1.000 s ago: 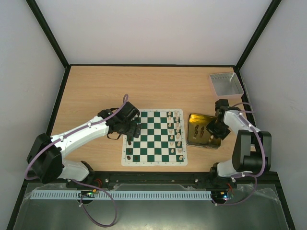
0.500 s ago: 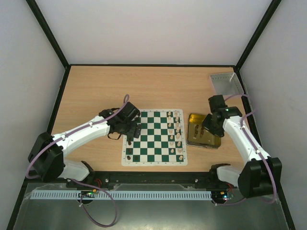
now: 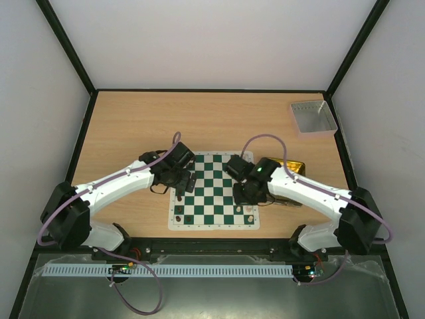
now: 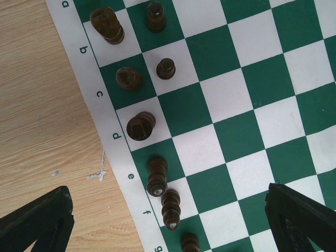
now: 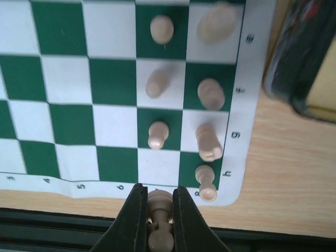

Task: Set up the chess pieces on the board
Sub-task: Place the chess piece on the chessboard.

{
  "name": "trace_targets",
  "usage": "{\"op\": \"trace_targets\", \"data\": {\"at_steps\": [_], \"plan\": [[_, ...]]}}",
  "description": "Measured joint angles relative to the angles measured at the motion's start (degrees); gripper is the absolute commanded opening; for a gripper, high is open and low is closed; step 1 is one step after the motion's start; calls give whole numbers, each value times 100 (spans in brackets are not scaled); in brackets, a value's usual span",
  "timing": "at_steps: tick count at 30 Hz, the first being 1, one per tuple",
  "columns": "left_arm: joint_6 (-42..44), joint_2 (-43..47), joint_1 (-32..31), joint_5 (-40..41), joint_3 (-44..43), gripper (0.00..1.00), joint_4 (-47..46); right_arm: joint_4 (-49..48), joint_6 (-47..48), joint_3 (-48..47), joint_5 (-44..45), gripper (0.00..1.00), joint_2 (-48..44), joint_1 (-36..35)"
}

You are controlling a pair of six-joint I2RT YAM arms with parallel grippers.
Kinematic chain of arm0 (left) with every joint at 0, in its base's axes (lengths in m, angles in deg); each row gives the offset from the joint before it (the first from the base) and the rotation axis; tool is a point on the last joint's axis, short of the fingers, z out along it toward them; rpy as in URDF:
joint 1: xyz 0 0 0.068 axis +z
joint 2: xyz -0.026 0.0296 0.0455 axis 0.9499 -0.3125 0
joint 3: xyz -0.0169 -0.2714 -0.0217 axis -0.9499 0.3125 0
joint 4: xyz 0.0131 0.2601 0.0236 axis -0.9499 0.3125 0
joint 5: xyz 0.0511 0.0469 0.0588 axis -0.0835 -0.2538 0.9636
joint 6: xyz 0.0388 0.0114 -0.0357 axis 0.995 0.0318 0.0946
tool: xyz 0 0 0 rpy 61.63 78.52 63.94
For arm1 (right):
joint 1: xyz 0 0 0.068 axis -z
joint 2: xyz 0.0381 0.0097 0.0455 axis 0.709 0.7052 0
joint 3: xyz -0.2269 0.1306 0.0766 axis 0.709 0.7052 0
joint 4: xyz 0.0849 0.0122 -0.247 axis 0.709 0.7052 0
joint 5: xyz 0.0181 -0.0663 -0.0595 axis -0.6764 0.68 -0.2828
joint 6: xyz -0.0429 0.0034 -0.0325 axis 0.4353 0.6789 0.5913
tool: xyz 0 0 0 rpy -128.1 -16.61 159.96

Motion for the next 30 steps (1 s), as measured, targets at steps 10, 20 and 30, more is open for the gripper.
{"op": "trace_targets", "data": {"at_steps": [10,20,30], "plan": [[-2,2,0,24,0,99,2,-570,-417,894,-356,6,184,-444],[-4,116,0,66,0,99,2,-1047,-527,1091,-538,6,485,-520],[-4,142,0,72,0,99,0,-1117,-529,1071,-426,6,863,-601]]}}
